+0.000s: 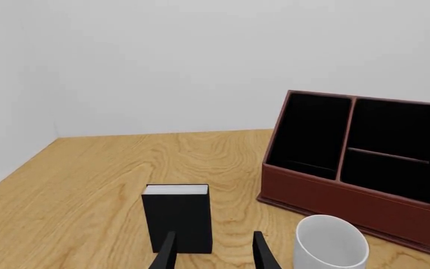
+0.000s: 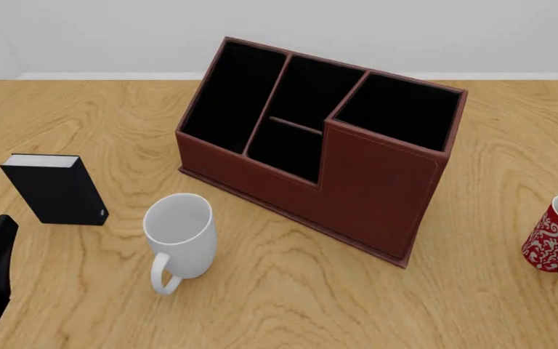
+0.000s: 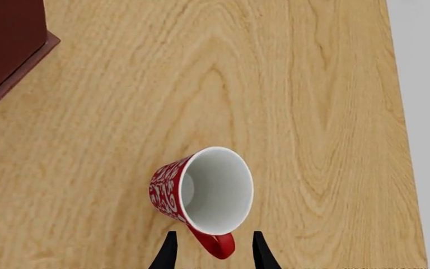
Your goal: Pick up the red mug and place it to the right of the caddy.
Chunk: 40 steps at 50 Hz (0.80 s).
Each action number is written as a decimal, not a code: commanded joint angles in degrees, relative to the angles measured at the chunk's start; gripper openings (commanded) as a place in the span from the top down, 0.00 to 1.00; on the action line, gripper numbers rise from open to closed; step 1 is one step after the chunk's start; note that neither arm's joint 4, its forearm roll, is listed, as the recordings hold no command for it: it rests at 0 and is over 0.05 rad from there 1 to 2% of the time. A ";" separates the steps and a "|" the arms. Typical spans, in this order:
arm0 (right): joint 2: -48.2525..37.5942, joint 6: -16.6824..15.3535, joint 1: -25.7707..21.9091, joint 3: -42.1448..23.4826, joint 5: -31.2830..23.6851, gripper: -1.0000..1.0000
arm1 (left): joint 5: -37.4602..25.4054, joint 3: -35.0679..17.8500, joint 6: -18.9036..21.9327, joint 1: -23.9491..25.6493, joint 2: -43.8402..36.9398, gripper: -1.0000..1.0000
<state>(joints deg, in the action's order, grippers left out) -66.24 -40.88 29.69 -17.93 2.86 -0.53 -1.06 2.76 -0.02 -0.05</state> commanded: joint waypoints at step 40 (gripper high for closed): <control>1.25 -0.22 -0.69 2.00 -0.65 1.00 | -0.08 -0.26 0.23 0.14 0.01 0.00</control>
<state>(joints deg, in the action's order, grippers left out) -66.71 -42.87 30.56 -16.98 3.62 -0.45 -1.13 2.96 0.10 -0.05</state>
